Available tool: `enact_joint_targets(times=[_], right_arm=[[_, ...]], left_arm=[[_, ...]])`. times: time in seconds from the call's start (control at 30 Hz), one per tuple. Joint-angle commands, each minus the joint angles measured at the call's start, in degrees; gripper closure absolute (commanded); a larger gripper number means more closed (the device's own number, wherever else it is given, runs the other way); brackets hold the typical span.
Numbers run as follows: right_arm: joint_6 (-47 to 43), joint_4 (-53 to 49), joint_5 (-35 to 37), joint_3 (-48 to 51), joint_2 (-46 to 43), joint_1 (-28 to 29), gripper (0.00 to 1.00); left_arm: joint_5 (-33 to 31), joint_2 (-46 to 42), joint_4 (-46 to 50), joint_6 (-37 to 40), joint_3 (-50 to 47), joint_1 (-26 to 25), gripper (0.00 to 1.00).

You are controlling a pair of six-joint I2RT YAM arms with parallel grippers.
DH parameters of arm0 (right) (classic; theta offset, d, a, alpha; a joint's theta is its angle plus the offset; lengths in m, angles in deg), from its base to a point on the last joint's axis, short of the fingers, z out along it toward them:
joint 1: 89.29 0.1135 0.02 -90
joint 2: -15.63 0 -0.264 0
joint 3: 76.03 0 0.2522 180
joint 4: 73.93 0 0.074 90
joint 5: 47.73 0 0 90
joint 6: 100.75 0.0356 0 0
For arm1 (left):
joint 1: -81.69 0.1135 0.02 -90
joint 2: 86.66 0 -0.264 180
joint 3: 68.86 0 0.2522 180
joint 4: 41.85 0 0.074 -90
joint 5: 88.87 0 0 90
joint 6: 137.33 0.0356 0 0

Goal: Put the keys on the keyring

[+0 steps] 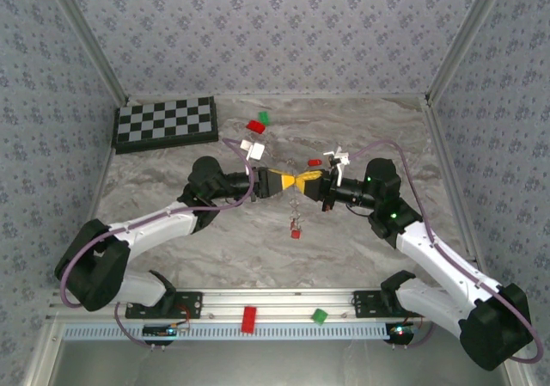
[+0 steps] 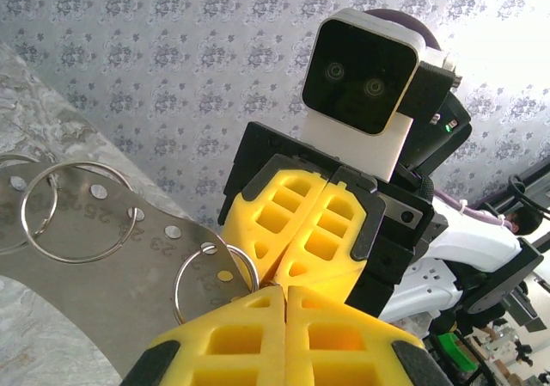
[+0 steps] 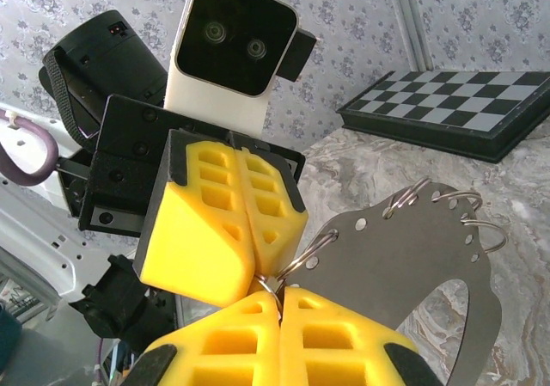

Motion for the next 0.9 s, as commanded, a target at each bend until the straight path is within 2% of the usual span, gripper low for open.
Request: enact_joint_targets(times=[0.0,0.17,0.27,0.5,0.57,0.87], right_arm=[[-1.54,-1.84,2.11,-0.26,-0.97,0.36,1.0],[-1.8,-2.99,2.29,-0.17,-2.41,0.36,1.0],[-1.74,-3.09,2.16,-0.19,-2.47,0.45,1.0],[-1.11,-1.75,1.95,-0.19,-1.48,0.61,1.0],[-0.89,-1.61,2.05,-0.27,-1.46,0.62,1.0],[-0.61,-1.08,1.9,-0.41,-0.97,0.77,1.0]], left_arm=[[1.54,-0.77,-2.25,1.65,0.79,-0.57,1.0],[-1.19,-2.97,11.15,10.68,2.2,-0.51,1.0],[-2.56,-3.71,15.44,14.11,2.66,-0.58,1.0],[-1.68,-3.5,15.71,15.64,2.7,-1.6,1.0],[-0.77,-3.31,14.92,15.53,2.48,-1.69,0.96],[0.69,-1.38,7.66,11.18,1.17,-1.71,0.89]])
